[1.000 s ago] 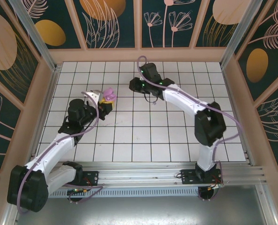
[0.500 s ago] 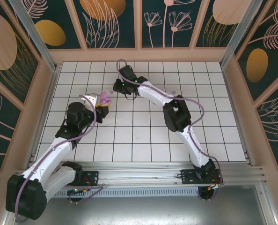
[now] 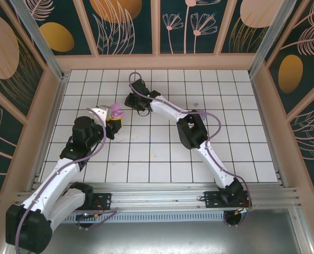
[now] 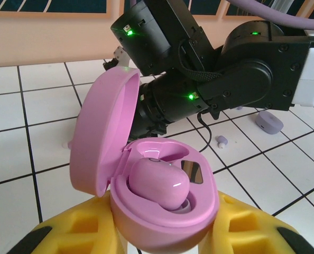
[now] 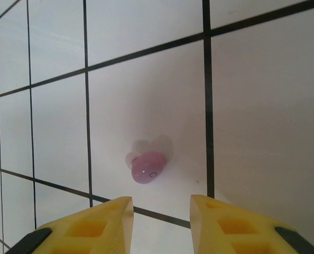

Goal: Insert wireless bluetooth earbuds into charging case

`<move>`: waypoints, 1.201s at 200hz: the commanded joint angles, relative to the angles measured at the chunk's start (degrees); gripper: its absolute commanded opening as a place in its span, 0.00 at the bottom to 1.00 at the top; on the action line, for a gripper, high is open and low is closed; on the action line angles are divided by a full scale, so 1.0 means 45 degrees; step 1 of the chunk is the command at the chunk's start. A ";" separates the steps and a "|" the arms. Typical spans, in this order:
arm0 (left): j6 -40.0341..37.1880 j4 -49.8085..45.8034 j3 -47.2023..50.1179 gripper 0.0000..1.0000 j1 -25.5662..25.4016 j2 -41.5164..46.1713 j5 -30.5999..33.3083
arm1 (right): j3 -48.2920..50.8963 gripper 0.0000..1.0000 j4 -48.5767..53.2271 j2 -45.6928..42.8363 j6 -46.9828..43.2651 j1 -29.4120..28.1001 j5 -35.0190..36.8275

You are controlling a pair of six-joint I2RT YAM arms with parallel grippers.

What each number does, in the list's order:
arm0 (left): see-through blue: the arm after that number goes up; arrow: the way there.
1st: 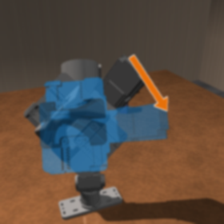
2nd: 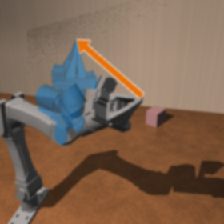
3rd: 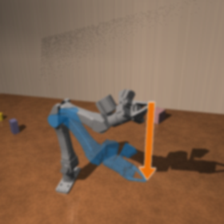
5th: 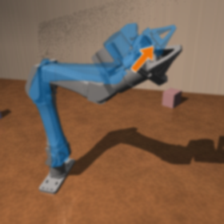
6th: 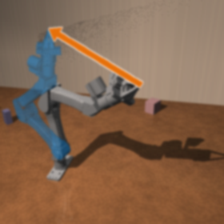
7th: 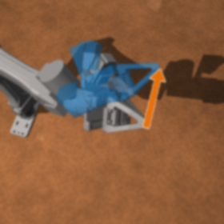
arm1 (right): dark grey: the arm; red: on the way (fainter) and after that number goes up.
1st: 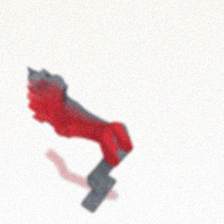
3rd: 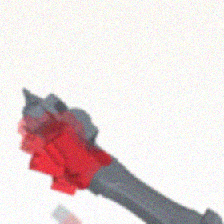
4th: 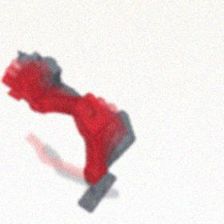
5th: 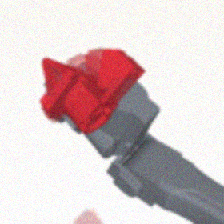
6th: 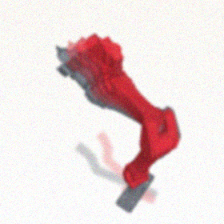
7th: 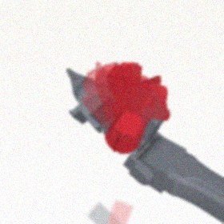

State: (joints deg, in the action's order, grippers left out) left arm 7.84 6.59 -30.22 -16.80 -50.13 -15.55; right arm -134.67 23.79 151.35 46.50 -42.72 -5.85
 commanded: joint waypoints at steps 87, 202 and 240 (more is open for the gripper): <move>0.0095 0.0041 -0.0321 0.04 0.0075 0.0103 -0.0079 | -0.0360 0.33 -0.2806 0.0823 -0.1859 0.0006 -0.0249; 0.0083 0.0041 -0.0297 0.04 0.0095 0.0105 -0.0118 | -0.0832 0.32 -0.2963 0.1636 -0.4509 0.0164 -0.2294; 0.0051 -0.0107 -0.0355 0.04 0.0094 0.0236 -0.0050 | -0.1180 0.32 -0.2867 0.1969 -0.5644 -0.0047 -0.2256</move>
State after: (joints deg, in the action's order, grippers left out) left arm 7.84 6.48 -30.24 -16.80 -50.11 -15.59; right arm -137.53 11.29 157.69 26.17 -41.76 -14.85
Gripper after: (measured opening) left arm 0.278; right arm 0.324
